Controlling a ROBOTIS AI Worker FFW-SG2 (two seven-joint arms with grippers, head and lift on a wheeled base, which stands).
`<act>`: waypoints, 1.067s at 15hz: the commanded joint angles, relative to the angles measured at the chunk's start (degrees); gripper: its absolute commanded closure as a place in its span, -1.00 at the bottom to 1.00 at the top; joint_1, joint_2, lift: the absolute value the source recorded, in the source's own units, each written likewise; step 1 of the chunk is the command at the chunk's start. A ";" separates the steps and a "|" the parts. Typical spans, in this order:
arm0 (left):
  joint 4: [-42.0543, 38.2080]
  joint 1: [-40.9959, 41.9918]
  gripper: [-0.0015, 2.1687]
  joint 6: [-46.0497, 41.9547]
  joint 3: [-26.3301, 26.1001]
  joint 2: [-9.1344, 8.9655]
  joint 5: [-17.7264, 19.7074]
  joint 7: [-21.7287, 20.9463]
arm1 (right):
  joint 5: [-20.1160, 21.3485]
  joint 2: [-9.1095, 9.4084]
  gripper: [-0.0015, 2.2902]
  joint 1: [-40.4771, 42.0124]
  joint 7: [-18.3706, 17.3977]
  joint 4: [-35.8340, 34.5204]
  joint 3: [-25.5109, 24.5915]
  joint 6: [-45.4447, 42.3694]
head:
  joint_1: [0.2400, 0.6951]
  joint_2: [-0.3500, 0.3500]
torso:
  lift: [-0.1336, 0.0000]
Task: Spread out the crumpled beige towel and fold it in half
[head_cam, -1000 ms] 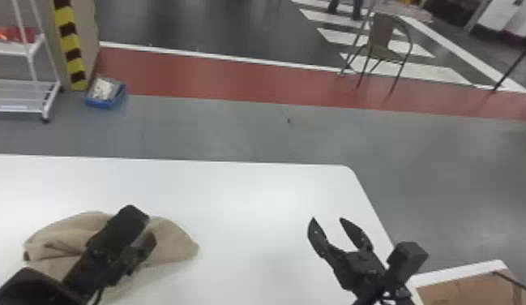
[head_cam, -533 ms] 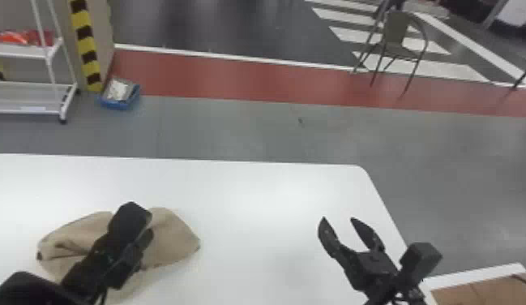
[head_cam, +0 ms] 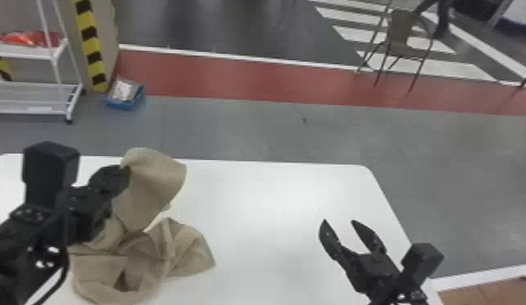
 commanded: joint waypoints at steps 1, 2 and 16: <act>-2.37 0.39 0.53 -0.12 7.49 0.00 3.34 2.18 | 0.43 0.05 -0.81 -0.87 -0.04 0.60 0.66 0.79 | 1.00 -0.60 | 1.00; -1.23 0.30 0.53 -1.53 10.57 0.00 4.04 3.76 | 0.78 0.05 -0.81 -0.96 -0.04 0.60 1.36 1.32 | 1.00 -0.53 | 1.00; 15.91 1.18 0.52 -15.41 19.10 0.35 3.07 6.75 | 13.79 0.05 -0.74 -6.85 3.03 0.60 24.21 11.34 | 1.00 0.75 | 1.00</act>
